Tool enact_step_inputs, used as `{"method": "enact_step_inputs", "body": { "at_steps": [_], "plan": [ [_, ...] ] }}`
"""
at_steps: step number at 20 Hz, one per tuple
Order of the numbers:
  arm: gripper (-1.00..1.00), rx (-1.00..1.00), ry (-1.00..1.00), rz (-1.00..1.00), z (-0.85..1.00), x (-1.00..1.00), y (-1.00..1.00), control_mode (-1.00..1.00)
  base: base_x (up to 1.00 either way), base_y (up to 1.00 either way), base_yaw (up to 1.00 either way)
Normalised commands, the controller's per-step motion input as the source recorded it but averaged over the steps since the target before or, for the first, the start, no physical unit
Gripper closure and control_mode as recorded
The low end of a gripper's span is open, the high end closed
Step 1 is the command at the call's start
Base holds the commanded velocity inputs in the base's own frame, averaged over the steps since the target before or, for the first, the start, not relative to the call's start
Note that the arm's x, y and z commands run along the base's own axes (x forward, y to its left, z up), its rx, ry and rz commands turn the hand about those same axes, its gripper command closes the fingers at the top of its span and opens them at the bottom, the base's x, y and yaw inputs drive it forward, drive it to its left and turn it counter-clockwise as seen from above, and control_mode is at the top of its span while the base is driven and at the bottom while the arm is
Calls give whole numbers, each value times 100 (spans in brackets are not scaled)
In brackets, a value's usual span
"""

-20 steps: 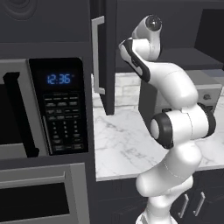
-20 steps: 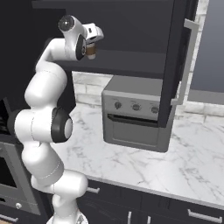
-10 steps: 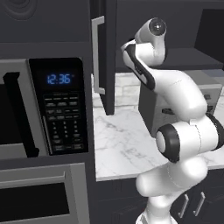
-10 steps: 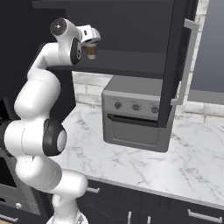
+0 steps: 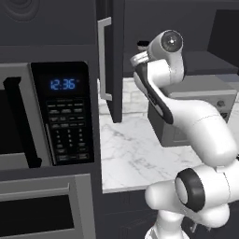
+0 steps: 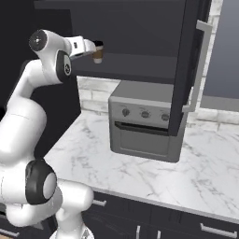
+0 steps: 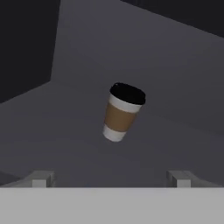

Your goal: Sort all alcoholic drinks to one cabinet, and non-alcoholic drinks to the other.

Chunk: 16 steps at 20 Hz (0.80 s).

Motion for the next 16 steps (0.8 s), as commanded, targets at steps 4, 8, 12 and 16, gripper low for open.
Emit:
{"method": "enact_step_inputs", "body": {
  "at_steps": [4, 8, 12, 16],
  "plan": [
    [-100, 18, 3, -12, -13, -100, 0, -100, 0, 0, 0],
    [-100, 12, 5, -13, -38, -100, -9, -100, 0, 0, 0],
    [-100, 12, 7, -12, -40, -100, -20, -100, 0, 0, 0],
    [-100, 15, 16, -4, -41, -100, -37, -100, 0, 0, 0]
  ]
}}
